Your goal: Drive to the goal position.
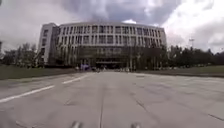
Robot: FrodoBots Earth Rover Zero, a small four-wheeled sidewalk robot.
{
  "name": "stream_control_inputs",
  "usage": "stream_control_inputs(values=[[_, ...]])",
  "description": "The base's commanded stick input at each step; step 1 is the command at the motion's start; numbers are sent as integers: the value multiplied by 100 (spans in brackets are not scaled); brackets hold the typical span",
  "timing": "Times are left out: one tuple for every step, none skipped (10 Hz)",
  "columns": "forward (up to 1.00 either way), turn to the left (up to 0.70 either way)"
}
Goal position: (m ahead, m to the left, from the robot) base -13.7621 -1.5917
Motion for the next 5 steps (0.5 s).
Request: stream_control_inputs(values=[[70, 35], [70, 35], [70, 33], [70, 14], [70, 0]])
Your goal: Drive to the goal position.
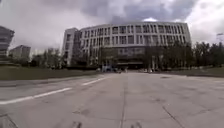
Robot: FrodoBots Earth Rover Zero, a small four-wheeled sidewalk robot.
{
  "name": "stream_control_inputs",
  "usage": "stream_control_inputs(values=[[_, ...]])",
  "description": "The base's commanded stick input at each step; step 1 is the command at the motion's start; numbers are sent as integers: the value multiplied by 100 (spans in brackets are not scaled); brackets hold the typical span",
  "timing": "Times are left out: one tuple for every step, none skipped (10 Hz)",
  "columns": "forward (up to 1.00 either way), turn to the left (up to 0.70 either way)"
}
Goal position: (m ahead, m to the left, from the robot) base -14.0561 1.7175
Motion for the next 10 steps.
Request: stream_control_inputs(values=[[70, 0], [70, 0], [70, 0], [70, 0], [70, 0], [70, 0], [70, 0], [36, 0], [3, 0], [0, 0]])
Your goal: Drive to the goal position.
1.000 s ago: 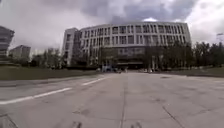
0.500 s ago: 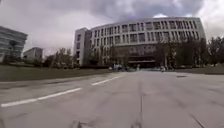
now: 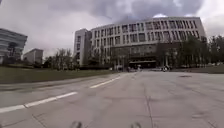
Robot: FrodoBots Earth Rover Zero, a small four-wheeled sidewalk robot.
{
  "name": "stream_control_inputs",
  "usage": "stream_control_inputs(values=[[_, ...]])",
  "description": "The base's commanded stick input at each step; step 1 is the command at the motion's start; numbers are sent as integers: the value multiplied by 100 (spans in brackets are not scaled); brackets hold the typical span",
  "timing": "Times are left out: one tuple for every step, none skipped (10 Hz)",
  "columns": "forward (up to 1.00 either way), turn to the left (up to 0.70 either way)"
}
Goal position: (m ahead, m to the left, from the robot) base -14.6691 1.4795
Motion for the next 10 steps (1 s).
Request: stream_control_inputs(values=[[0, 0], [1, 0], [3, 0], [4, 0], [8, 0], [68, -4], [70, -21], [70, -35], [70, -35], [70, -35]])
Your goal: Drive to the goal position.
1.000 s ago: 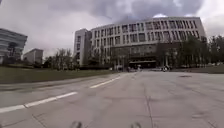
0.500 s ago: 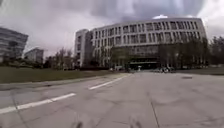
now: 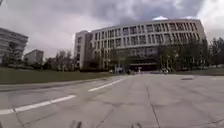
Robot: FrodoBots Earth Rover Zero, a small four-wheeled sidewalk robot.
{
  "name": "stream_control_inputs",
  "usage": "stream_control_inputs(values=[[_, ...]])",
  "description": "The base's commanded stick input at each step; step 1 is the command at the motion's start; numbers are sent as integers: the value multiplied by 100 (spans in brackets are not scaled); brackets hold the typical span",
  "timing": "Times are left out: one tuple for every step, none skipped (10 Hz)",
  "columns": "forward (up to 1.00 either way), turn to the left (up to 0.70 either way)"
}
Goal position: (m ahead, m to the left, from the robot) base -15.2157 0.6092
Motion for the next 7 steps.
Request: stream_control_inputs(values=[[70, -35], [70, -35], [70, -35], [70, -35], [70, -35], [64, -16], [34, -7]])
